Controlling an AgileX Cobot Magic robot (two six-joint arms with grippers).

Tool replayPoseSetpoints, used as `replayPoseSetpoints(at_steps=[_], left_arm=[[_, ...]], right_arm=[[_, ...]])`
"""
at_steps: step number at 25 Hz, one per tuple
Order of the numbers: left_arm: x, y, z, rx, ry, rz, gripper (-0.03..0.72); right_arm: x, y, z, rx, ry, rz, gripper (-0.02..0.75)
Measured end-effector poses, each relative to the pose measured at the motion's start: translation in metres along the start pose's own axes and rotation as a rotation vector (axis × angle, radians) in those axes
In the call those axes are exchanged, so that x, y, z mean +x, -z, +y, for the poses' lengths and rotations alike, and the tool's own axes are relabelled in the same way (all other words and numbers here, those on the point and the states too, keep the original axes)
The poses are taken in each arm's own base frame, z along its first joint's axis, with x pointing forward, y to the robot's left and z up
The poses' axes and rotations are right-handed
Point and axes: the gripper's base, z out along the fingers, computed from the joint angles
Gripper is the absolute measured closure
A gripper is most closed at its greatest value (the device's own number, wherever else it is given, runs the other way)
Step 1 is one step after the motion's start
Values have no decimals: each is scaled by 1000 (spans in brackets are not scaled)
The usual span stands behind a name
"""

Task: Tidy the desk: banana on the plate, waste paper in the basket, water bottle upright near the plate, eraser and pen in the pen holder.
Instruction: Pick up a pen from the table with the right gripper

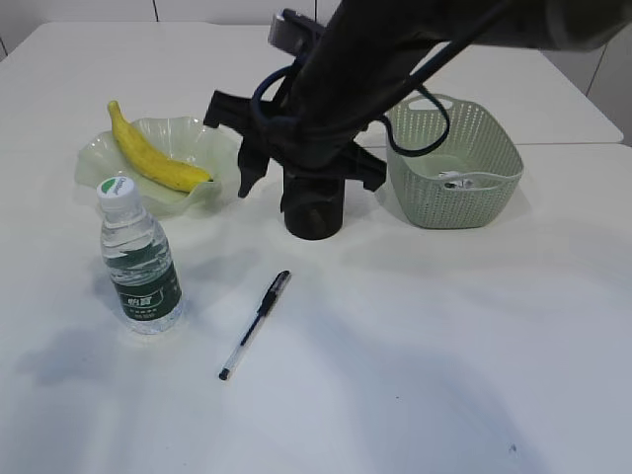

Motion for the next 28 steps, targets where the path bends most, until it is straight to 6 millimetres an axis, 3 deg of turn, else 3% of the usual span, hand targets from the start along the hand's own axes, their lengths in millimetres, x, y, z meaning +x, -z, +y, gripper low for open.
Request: replayPoseSetpoints(at_steps=[11, 20, 28], left_arm=[[0, 0, 0, 0, 0, -2, 223], [-1, 0, 0, 1, 0, -9, 223], [-2, 0, 0, 2, 0, -21, 223]], right_arm=[[14, -66, -17, 185, -184, 61, 403], [28, -90, -6, 196, -296, 88, 403], [22, -121, -3, 273, -359, 124, 403]])
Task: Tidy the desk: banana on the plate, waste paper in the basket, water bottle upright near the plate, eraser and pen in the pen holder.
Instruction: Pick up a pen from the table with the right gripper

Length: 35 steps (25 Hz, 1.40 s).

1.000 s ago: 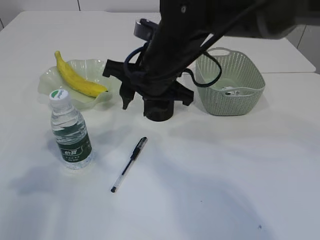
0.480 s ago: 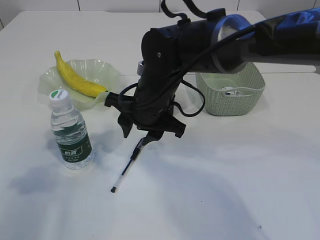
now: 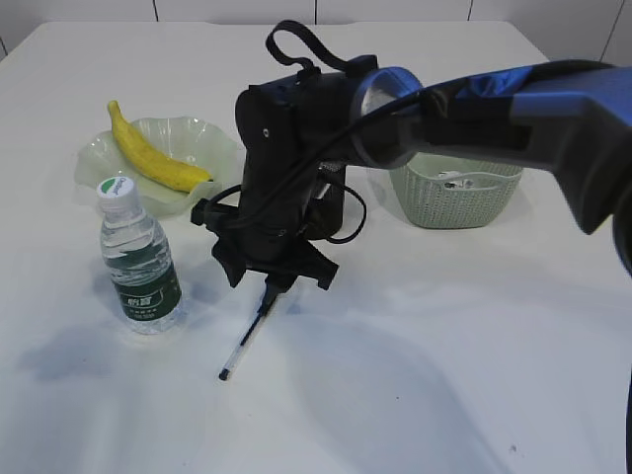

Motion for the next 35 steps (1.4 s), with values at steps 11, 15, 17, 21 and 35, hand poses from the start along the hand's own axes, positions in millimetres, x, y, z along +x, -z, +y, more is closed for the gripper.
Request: replayPoseSetpoints(at_steps=[11, 15, 17, 21, 35], left_arm=[[-1, 0, 0, 1, 0, -7, 223], [-1, 0, 0, 1, 0, -7, 223], [-1, 0, 0, 1, 0, -7, 223], [-1, 0, 0, 1, 0, -9, 223], [-3, 0, 0, 2, 0, -29, 223]], right_arm=[[-7, -17, 0, 114, -11, -14, 403], [-6, -27, -2, 134, -15, -2, 403], [-6, -29, -3, 138, -15, 0, 403], [-6, -30, -3, 140, -15, 1, 402], [-6, -33, -4, 147, -15, 4, 402]])
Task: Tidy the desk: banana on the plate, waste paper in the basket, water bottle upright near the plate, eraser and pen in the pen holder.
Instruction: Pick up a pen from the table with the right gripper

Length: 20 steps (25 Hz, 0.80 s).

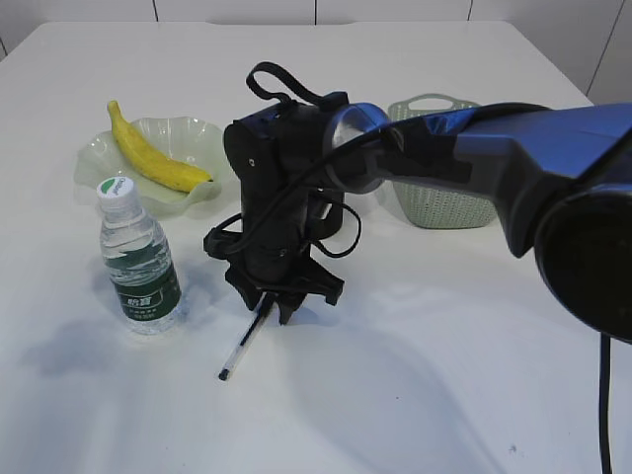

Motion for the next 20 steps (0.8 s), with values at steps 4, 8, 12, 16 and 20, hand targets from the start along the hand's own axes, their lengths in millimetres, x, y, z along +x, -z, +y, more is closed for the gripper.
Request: replayPoseSetpoints(at_steps=[4, 8, 12, 16, 20], left_arm=[[0, 0, 0, -1, -1, -2, 223], [0, 0, 0, -1, -1, -2, 223], [0, 0, 0, -2, -3, -2, 223], [0, 0, 0, -2, -3, -2, 223], [0, 0, 0, -2, -3, -2, 223]], right_arm=[[0, -4, -1, 9, -1, 6, 402], [1, -4, 0, 7, -4, 11, 403], [1, -4, 0, 7, -4, 11, 434], [1, -4, 0, 7, -4, 11, 570], [1, -4, 0, 6, 34, 11, 671]])
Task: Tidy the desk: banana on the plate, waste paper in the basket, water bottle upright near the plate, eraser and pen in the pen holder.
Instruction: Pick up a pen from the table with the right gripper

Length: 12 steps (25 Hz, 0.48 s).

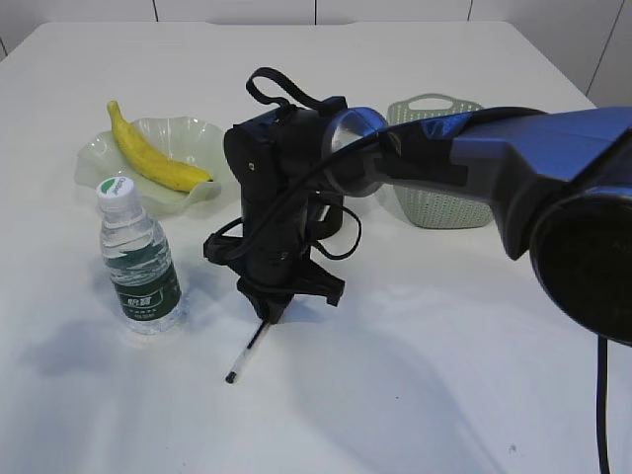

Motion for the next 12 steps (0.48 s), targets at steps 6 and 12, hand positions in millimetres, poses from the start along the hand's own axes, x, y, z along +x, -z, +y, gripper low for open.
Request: replayPoseSetpoints(at_steps=[6, 12], left_arm=[[0, 0, 0, 0, 0, 0, 223], [0, 0, 0, 0, 0, 0, 223]], right_arm=[[2, 1, -2, 23, 212, 29, 687], [3, 4, -9, 88, 527, 62, 688]])
